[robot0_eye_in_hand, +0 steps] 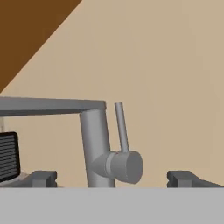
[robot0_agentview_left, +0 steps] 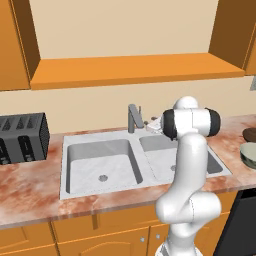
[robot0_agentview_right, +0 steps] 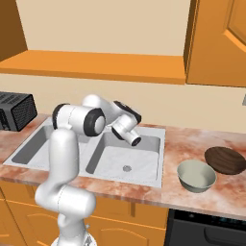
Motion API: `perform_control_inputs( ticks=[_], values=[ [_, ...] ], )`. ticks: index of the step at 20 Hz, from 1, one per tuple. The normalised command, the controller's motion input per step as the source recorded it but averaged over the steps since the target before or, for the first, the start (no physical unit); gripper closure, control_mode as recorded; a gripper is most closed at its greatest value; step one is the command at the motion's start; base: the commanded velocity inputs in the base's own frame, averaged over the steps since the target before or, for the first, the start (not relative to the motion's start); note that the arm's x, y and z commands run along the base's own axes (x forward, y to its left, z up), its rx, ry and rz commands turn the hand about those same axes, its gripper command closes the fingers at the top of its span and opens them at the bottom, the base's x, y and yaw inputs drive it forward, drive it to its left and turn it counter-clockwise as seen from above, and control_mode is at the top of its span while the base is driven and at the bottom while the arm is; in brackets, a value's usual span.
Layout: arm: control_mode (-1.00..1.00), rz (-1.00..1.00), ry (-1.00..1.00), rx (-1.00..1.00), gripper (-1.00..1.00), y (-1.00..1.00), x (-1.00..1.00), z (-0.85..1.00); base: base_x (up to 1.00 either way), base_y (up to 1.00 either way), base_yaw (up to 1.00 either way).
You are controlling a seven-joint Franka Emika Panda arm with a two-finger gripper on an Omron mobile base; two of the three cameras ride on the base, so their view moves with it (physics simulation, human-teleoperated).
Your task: Rinse each bowl for a few seconds and place them down in the sink or on the counter.
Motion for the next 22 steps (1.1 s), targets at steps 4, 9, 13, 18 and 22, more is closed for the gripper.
perform_control_inputs(
  ticks=[4, 9, 13, 18, 22],
  values=[
    [-1.00, -0.09, -0.05, 0.00, -1.00, 0.30, 0.33, -0.03, 0.00, 0.00, 0.00],
    [-1.00, -0.09, -0.03, 0.00, -1.00, 0.24, 0.26, 0.11, 0.00, 0.00, 0.00],
    [-1.00, -0.07, 0.00, 0.00, -1.00, 0.06, 0.27, 0.20, 0.00, 0.00, 0.00],
    [-1.00, -0.07, 0.01, 0.00, -1.00, 0.00, 0.38, 0.19, 0.00, 0.00, 0.00],
    [-1.00, -0.04, 0.04, 0.00, -1.00, 0.00, 0.57, -0.02, 0.00, 0.00, 0.00]
  ],
)
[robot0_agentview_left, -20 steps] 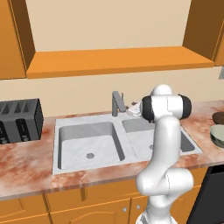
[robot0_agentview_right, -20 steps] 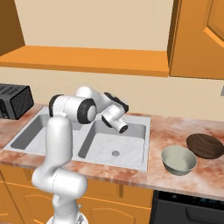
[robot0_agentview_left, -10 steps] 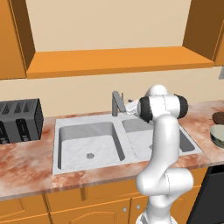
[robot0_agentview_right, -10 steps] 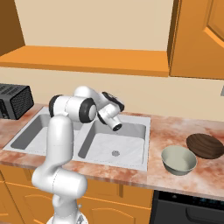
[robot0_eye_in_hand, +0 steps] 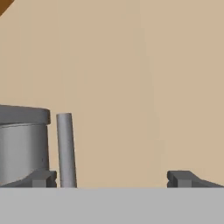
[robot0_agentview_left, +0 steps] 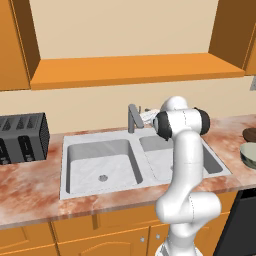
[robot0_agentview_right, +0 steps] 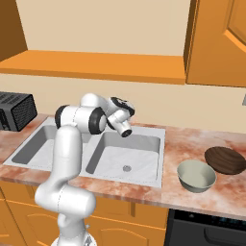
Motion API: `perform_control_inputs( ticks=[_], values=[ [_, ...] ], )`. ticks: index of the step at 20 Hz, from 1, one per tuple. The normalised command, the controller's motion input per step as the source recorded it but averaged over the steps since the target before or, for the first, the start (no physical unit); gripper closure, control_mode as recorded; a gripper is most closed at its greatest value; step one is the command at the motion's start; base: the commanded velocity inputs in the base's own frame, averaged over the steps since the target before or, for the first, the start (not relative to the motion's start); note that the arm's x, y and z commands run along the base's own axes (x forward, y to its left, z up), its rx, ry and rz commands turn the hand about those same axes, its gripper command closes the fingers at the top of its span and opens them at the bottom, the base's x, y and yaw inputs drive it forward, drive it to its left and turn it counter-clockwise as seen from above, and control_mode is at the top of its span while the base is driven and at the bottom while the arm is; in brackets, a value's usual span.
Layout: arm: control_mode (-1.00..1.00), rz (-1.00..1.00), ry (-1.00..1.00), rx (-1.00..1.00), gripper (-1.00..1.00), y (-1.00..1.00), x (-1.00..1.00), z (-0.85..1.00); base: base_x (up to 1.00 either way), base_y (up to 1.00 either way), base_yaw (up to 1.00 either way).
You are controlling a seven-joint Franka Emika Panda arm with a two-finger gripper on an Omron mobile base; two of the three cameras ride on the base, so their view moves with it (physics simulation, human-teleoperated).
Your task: Rinse each bowl for a few seconds and place them down in the sink or on the counter.
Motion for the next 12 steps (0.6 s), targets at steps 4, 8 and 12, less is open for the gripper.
perform_control_inputs(
  ticks=[4, 8, 12],
  values=[
    [-1.00, -0.01, 0.04, 0.01, -1.00, 0.00, 0.65, -0.29, 0.00, 0.00, 0.00],
    [-1.00, 0.00, 0.05, 0.01, -1.00, -0.05, 0.66, -0.46, 0.00, 0.00, 0.00],
    [-1.00, 0.00, 0.03, 0.00, -1.00, 0.06, 0.63, -0.49, 0.00, 0.00, 0.00]
  ],
)
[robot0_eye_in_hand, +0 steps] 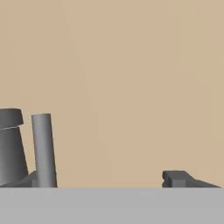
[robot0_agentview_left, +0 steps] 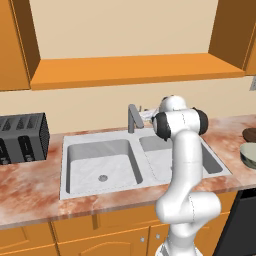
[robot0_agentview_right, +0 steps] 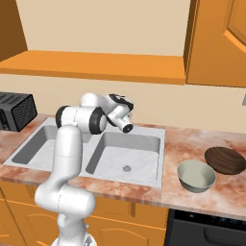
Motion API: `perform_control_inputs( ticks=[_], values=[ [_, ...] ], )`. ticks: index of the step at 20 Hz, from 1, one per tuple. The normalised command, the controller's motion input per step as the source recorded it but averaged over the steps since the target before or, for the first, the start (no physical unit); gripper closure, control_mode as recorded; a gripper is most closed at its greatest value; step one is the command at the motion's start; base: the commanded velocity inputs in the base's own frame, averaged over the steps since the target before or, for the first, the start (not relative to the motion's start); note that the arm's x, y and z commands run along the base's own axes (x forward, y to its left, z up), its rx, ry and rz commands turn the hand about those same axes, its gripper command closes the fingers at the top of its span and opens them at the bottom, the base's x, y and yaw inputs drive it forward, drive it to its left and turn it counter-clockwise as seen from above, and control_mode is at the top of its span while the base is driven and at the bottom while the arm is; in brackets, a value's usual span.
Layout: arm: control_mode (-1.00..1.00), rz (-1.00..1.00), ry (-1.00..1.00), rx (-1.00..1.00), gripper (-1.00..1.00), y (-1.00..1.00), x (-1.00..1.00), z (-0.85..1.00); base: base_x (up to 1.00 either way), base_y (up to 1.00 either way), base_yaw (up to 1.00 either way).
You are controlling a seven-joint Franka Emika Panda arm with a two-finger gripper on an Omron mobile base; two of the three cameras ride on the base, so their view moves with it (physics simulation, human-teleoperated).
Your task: Rinse each bowl for a few seconds and place them down in the sink or on the counter.
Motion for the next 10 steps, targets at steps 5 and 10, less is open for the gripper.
perform_control_inputs(
  ticks=[5, 10],
  values=[
    [-1.00, 0.00, 0.01, 0.00, -1.00, -0.08, 0.58, -0.50, 0.00, 0.00, 0.00],
    [-1.00, -0.05, 0.06, 0.07, -1.00, -0.73, 0.34, -0.53, 0.00, 0.00, 0.00]
  ],
)
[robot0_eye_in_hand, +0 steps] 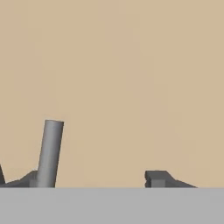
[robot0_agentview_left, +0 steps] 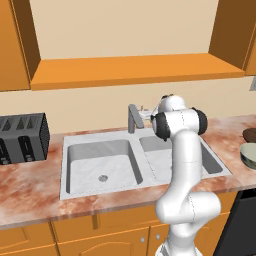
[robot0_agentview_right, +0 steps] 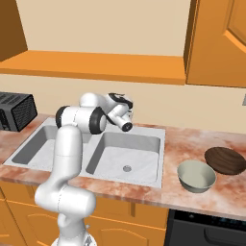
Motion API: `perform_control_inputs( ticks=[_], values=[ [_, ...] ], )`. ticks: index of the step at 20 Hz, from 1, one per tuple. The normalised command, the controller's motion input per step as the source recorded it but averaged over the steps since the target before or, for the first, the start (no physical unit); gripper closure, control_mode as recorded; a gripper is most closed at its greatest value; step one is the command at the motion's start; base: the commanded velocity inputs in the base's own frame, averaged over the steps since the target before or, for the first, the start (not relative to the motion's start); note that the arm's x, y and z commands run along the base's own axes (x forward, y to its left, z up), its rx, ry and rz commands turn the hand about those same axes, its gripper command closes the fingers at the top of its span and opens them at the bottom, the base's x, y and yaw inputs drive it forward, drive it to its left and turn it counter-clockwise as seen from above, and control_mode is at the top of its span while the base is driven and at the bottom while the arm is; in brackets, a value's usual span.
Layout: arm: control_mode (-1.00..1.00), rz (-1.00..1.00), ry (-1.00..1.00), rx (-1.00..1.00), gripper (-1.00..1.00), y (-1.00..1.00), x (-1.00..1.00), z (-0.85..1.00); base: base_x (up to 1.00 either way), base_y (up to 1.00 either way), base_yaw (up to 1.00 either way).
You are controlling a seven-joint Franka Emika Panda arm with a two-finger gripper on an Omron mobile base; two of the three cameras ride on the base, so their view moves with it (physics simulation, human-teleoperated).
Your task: Rinse each bowl for a few seconds and place them down in the sink or on the counter.
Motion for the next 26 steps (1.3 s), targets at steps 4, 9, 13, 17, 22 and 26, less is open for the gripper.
perform_control_inputs(
  ticks=[4, 9, 13, 17, 22, 26],
  values=[
    [-1.00, -0.06, 0.07, 0.11, -1.00, -0.92, 0.16, -0.61, 0.00, 0.00, 0.00],
    [-1.00, -0.05, 0.06, 0.08, -1.00, -0.87, 0.00, -0.85, 0.00, 0.00, 0.00],
    [-1.00, -0.03, 0.08, 0.07, -1.00, -0.83, 0.00, -1.00, 0.00, 0.00, 0.00],
    [-1.00, -0.01, 0.11, 0.04, -1.00, -0.79, -0.13, -1.00, 0.00, 0.00, 0.00],
    [-1.00, 0.03, -0.03, 0.18, -1.00, -0.68, -0.52, 0.08, 0.00, 0.00, 0.00],
    [-1.00, 0.02, -0.14, 0.20, -1.00, -0.63, -0.85, 0.40, 0.00, 0.00, 0.00]
  ],
)
